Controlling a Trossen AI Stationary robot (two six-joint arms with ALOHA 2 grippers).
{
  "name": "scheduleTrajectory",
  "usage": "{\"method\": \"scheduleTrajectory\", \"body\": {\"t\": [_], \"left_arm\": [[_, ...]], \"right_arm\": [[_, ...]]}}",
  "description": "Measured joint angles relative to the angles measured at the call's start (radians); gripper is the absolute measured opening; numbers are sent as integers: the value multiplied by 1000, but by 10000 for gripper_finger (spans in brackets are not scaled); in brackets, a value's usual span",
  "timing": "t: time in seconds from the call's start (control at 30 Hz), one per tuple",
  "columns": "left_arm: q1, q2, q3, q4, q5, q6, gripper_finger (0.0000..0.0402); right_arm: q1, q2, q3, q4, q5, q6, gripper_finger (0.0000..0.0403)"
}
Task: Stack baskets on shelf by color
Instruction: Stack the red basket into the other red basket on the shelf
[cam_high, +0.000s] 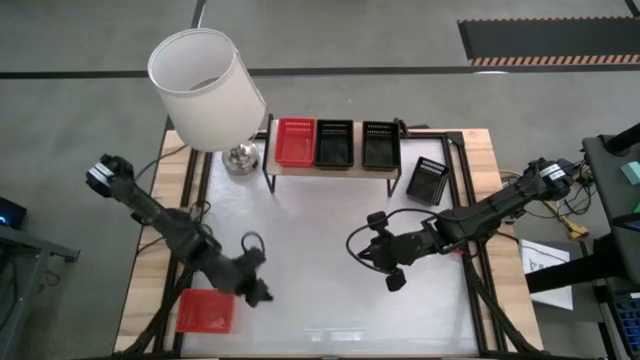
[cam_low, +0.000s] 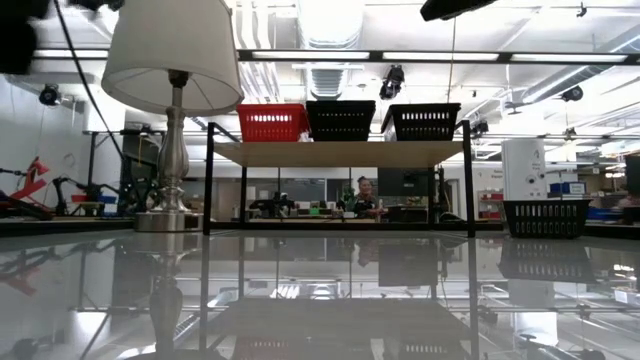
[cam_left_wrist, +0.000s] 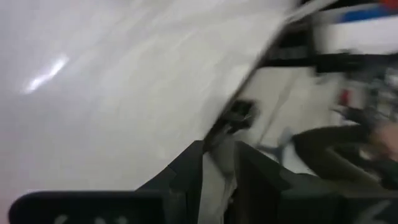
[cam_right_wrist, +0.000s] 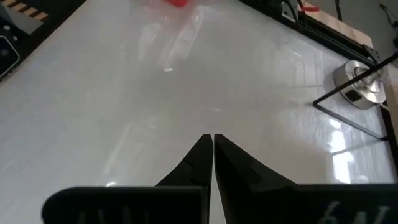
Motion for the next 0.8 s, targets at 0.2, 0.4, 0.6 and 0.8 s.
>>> {"method": "scheduleTrajectory", "body": {"t": [0.2, 0.4, 0.6, 0.8], "left_arm": [[-89, 185, 193, -355, 120, -330, 75], [-141, 304, 364, -733, 254, -527, 75], [-154, 343, 388, -788, 198, -552, 75], [-162, 348, 384, -787, 200, -552, 75]], "right_arm": [[0, 0, -16, -31, -1, 26, 9], [0, 0, -23, -32, -1, 21, 9], [0, -3, -23, -33, -1, 16, 9], [0, -5, -24, -33, -2, 10, 9]]}}
